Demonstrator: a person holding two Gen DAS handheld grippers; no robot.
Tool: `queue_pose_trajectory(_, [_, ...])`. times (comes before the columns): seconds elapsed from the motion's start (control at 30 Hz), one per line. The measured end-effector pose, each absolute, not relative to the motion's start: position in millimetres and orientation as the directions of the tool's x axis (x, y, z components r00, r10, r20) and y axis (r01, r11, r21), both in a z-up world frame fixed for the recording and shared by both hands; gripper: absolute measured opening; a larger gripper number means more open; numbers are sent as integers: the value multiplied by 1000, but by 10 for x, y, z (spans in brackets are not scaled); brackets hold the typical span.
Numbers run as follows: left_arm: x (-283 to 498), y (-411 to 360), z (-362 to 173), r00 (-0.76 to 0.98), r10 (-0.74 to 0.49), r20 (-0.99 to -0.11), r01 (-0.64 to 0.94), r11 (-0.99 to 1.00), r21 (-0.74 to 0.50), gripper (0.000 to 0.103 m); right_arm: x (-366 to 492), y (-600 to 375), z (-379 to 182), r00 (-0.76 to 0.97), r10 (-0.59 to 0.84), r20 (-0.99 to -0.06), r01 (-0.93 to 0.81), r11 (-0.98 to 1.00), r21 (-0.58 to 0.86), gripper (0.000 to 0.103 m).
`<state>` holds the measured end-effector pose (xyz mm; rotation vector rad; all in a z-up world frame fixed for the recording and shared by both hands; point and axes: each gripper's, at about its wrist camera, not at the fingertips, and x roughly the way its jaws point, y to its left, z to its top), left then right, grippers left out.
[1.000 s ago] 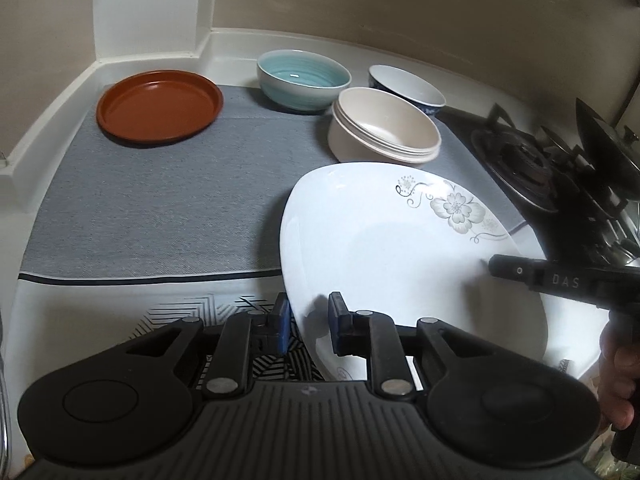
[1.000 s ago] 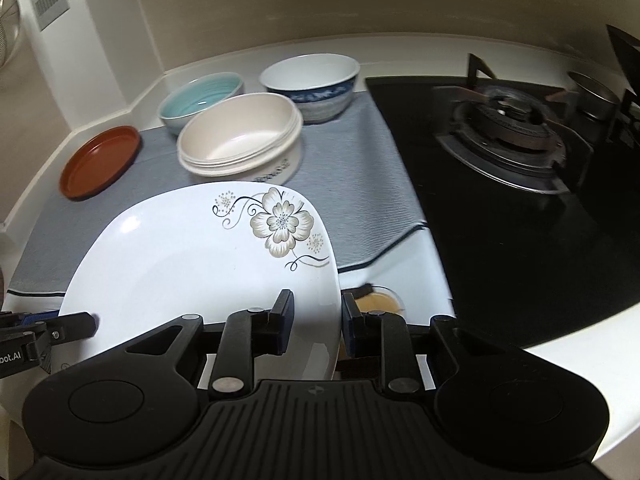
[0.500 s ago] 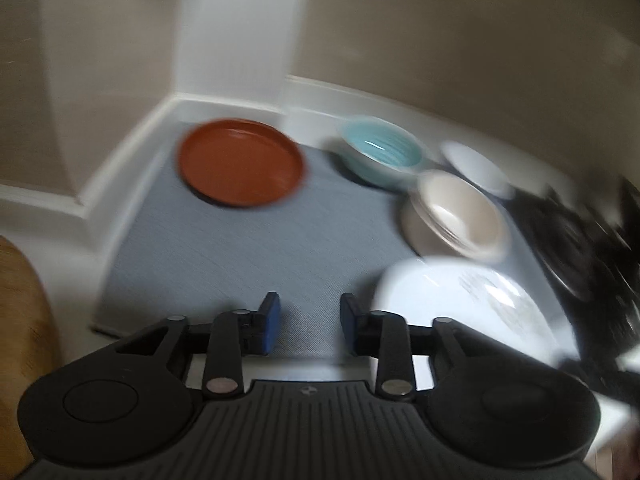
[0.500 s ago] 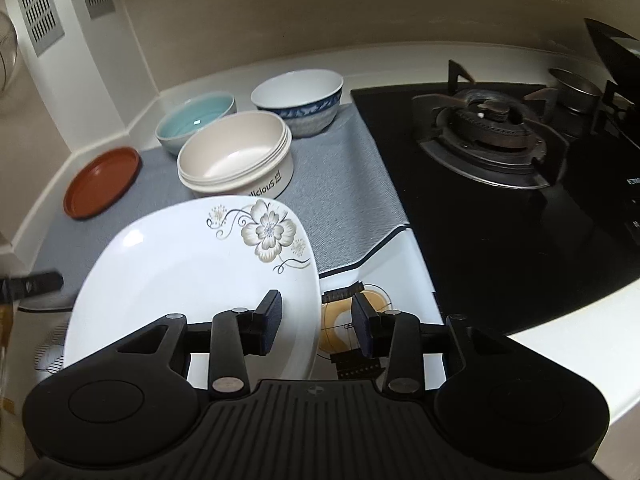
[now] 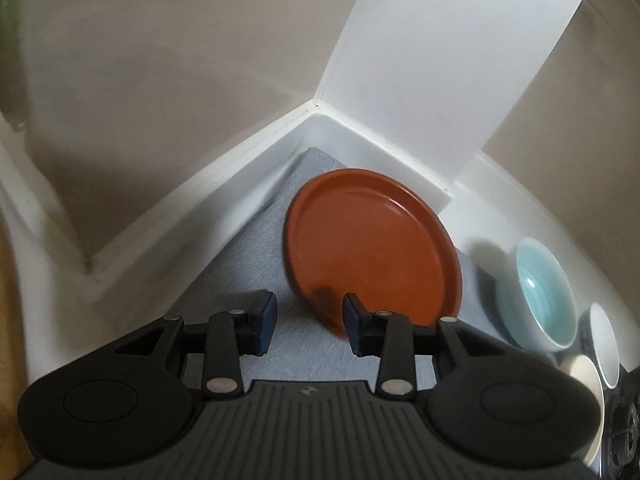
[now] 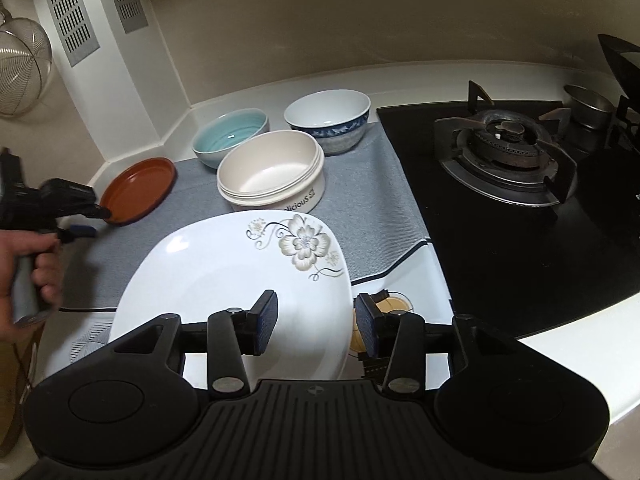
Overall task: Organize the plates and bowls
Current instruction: 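Move the left gripper to the terracotta plate and grasp its rim, then lift the terracotta plate with the left gripper over the stacked white plates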
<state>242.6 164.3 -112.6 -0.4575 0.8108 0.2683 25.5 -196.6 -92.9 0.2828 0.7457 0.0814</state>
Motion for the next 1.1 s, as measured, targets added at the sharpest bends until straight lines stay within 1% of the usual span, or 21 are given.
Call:
queue_pose_trajectory(0.07, [2452, 1616, -1148, 666, 48, -745, -387, 876, -289, 39, 255, -1962, -910, 735, 182, -653, 19, 957, 288, 46])
queue_pose_trajectory(0.1, [2464, 1622, -1157, 666, 45, -745, -385, 876, -292, 34, 260, -1959, -904, 735, 187, -651, 14, 957, 291, 46])
queue_pose_trajectory(0.13, [2462, 1621, -1161, 663, 41, -747, -382, 877, -291, 20, 267, -1958, -898, 735, 194, -650, 8, 956, 294, 46])
queue_pose_trajectory(0.23, [2382, 1664, -1166, 653, 32, -757, -379, 879, -290, 16, 319, -1932, -882, 735, 218, -643, -20, 954, 301, 46])
queue_pose_trajectory(0.33, [2208, 1650, -1128, 634, 38, -772, -358, 900, -250, 12, 394, -1876, -848, 734, 247, -632, -60, 951, 302, 46])
queue_pose_trajectory(0.53, [1434, 1785, -1100, 603, 43, -797, -349, 912, -215, 10, 551, -1688, -696, 722, 322, -613, -170, 941, 293, 46])
queue_pose_trajectory(0.77, [597, 1876, -1024, 608, 56, -792, -319, 931, -180, 11, 743, -1264, -543, 641, 461, -613, -383, 885, 264, 46])
queue_pose_trajectory(0.93, [399, 1875, -1007, 610, 81, -788, -340, 925, -168, 11, 942, -799, -483, 557, 549, -623, -524, 814, 249, 45])
queue_pose_trajectory(1.1, [398, 1866, -991, 607, 81, -791, -359, 916, -181, 12, 1165, -287, -576, 478, 577, -663, -582, 773, 253, 45])
